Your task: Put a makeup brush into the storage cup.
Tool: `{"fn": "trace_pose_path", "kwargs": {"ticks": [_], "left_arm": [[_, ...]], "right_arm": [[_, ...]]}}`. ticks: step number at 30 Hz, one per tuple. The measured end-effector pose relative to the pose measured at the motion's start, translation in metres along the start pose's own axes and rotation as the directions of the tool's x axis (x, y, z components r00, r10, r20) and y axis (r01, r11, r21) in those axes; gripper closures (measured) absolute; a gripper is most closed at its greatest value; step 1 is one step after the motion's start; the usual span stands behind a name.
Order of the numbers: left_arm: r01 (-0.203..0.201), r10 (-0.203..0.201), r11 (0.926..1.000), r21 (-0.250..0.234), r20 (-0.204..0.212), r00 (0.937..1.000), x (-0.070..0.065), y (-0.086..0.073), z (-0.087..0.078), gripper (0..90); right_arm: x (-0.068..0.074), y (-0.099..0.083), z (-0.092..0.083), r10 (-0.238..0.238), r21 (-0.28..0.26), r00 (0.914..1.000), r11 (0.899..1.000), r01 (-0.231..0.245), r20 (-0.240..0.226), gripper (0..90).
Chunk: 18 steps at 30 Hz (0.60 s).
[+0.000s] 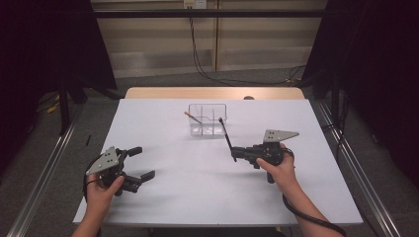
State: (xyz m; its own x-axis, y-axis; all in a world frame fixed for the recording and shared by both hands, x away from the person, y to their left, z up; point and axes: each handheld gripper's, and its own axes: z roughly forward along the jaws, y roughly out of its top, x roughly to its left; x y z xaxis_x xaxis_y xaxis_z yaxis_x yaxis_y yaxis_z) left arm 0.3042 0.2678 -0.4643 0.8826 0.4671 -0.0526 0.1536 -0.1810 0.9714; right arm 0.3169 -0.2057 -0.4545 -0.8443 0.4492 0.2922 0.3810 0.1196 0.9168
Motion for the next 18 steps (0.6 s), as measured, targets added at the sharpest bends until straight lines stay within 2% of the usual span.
{"fn": "trace_pose_path", "kwargs": {"ticks": [18], "left_arm": [[0.016,-0.016,0.9997,-0.02,0.029,0.9995,-0.004,0.003,0.003,0.0]], "right_arm": [[0.008,-0.002,0.015,-0.021,-0.003,0.9991,1.0,0.021,-0.036,84.7]]}}
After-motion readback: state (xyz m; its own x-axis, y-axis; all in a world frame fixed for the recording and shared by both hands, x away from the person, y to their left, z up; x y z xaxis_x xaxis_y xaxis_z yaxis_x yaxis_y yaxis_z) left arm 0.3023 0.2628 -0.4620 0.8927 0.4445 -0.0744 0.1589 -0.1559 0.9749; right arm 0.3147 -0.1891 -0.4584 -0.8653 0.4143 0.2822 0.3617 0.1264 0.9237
